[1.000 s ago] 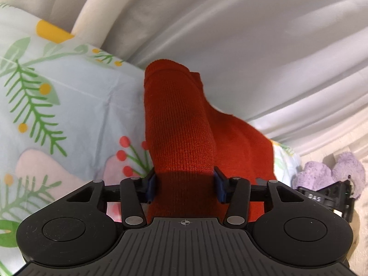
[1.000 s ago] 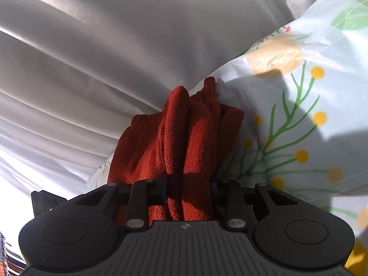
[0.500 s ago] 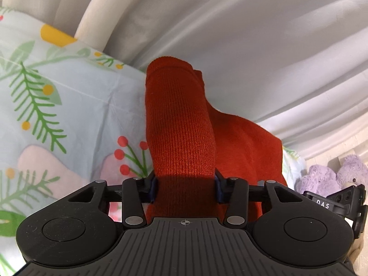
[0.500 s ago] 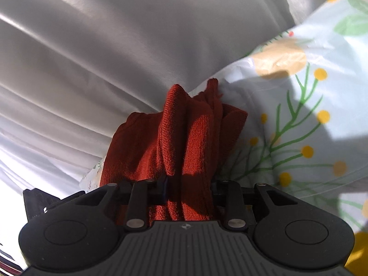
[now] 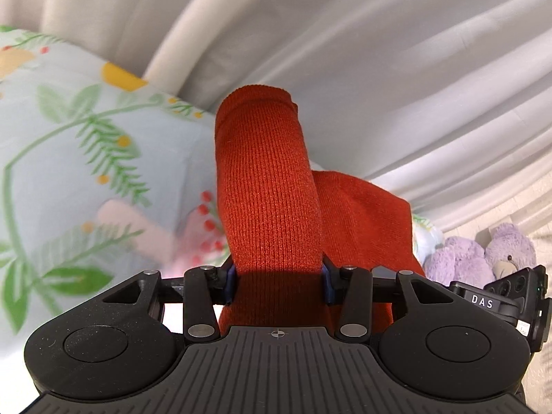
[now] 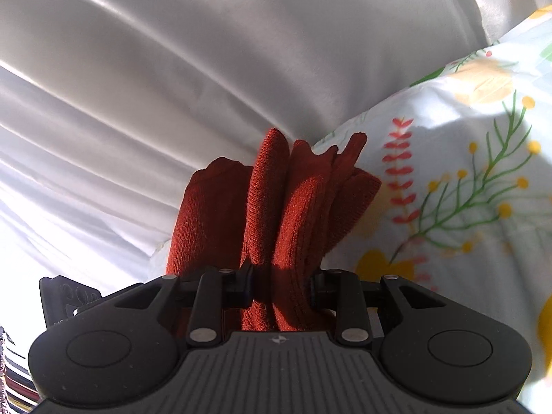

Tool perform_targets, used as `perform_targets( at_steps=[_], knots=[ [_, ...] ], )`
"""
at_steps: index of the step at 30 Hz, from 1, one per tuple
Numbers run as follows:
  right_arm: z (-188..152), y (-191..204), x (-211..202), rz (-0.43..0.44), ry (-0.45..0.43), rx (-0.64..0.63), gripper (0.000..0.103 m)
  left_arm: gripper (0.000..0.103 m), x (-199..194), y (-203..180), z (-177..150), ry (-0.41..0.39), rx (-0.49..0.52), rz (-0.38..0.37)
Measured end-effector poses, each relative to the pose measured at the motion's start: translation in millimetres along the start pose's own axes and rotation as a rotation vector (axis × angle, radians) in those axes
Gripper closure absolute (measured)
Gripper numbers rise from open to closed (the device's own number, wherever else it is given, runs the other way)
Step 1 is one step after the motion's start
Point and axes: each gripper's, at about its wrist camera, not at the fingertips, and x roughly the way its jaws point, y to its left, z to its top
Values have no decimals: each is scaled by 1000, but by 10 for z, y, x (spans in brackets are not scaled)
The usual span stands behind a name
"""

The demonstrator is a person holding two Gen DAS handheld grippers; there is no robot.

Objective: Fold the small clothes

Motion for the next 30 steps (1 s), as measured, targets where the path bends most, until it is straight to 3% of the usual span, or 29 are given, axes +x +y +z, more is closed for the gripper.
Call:
perform_targets(
  at_steps=[6, 11, 13, 17, 20, 25, 28, 30],
  knots=[
    [-337, 247, 166, -12, 107, 26, 76, 55, -335, 305, -216, 8, -29, 58],
    [-596, 369, 490, -47, 135, 31, 76, 51, -353, 630, -395, -25, -51, 122],
    [-673, 393, 558, -77, 99, -5, 73, 49, -406, 698, -496, -47, -36, 173],
    [-909, 287, 381, -138, -1, 37, 51, 48, -705, 742, -840, -118, 10, 200],
    [-1251, 171, 84, -167, -58, 69, 49, 46, -952, 756, -1154, -151, -2, 204],
    [-1801, -56, -292, -123, -91, 186, 42, 39, -1074, 784, -1578, -165, 8, 246],
    [-1917, -129, -200, -40, -31, 263, 46, 39, -1049, 887, -1661, -133, -42, 226],
    [-1954, -147, -134, -28, -35, 291, 66, 39, -1063, 897, -1687, -134, -47, 232]
  ],
)
